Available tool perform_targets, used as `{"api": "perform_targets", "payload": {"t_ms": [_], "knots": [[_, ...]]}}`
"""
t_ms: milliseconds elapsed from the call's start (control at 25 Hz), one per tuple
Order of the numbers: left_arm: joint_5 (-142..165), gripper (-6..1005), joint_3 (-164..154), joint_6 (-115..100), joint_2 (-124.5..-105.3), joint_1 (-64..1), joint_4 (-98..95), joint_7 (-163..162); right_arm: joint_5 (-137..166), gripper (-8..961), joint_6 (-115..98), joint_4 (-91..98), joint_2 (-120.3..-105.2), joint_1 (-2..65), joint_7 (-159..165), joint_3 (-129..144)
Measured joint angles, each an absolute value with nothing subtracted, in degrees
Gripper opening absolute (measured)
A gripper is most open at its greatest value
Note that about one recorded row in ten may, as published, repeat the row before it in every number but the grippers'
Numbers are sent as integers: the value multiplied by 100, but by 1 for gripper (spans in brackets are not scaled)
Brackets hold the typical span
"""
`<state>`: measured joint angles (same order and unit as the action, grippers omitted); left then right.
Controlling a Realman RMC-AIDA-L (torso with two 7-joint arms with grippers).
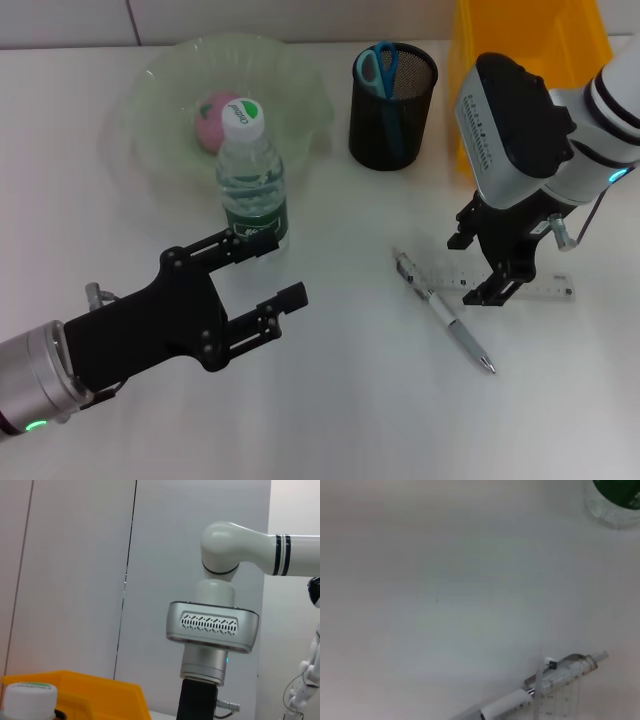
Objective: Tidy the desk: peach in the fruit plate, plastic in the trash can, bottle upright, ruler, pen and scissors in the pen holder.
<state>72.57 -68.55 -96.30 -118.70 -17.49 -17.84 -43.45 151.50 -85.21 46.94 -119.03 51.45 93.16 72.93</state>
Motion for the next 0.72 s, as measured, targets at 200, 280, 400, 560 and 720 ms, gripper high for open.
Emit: {"api": "perform_targets", "payload": {"t_ms": [200, 280, 400, 560, 720], "knots": [[7219, 654, -6855, -9638, -11873, -1743, -1784, -4348, 15234, 725, -8396, 4506, -11904, 5211, 9264, 7311], [7214, 654, -6855, -9649, -11874, -1745, -1784, -4349, 15236, 725, -8375, 4475, -11905, 5222, 9256, 7312], [7213, 654, -6855, -9668, -11882, -1749, -1784, -4350, 15239, 725, -8300, 4330, -11907, 5277, 9248, 7316], [7206, 655, -6855, -9690, -11883, -1749, -1784, -4351, 15240, 669, -8259, 4272, -11909, 5293, 9242, 7346], [7205, 655, -6855, -9721, -11882, -1749, -1784, -4351, 15241, 555, -8252, 4221, -11909, 5316, 9242, 7363]]}}
